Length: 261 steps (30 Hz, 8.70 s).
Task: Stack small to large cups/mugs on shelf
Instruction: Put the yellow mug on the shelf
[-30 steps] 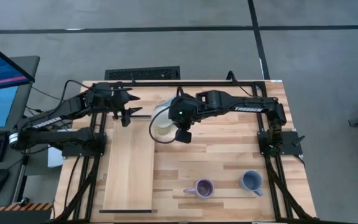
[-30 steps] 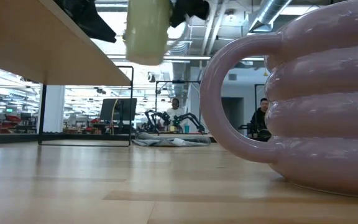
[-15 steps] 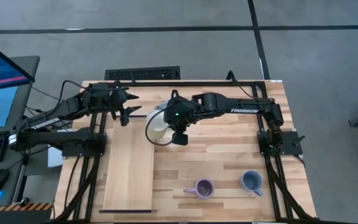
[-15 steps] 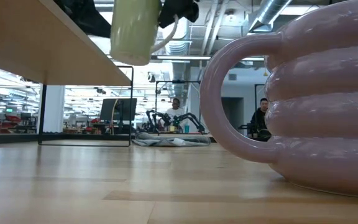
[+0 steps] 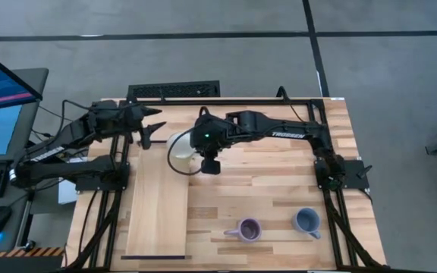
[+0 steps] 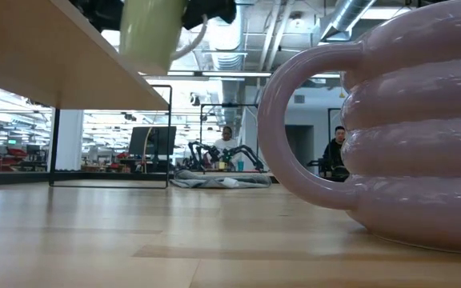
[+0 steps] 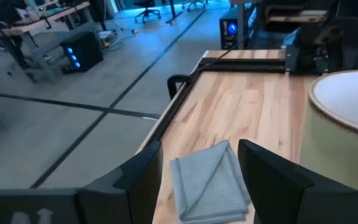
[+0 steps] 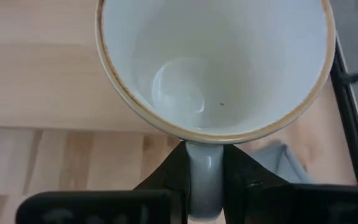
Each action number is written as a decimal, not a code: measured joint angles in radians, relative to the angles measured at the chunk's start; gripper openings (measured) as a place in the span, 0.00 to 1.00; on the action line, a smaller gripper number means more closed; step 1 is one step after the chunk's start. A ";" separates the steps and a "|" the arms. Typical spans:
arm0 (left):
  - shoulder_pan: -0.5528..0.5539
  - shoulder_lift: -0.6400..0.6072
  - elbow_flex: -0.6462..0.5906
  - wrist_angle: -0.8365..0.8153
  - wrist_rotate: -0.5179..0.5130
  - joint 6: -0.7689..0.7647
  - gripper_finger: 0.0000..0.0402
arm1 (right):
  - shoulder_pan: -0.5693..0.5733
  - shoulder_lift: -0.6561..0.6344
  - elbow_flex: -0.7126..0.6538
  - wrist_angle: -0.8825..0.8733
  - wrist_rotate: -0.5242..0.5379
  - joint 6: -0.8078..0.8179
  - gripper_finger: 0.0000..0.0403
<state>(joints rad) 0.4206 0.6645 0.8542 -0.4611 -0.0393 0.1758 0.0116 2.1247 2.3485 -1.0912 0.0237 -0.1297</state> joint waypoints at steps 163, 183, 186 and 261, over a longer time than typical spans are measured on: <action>-0.002 -0.034 0.001 -0.072 0.006 -0.007 0.50 | -0.018 0.105 0.003 0.146 -0.054 -0.054 0.22; -0.001 -0.035 0.001 -0.083 0.006 -0.007 0.50 | 0.003 0.105 0.003 0.159 -0.056 -0.002 0.22; -0.001 -0.035 0.001 -0.083 0.006 -0.007 0.50 | 0.003 0.105 0.003 0.164 -0.056 0.006 0.22; -0.002 -0.035 0.001 -0.104 0.036 -0.015 0.50 | 0.027 0.105 0.003 0.264 -0.088 0.053 0.42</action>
<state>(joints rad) 0.4191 0.6300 0.8551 -0.5655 -0.0036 0.1608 0.0387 2.2295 2.3512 -0.8275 -0.0647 -0.0765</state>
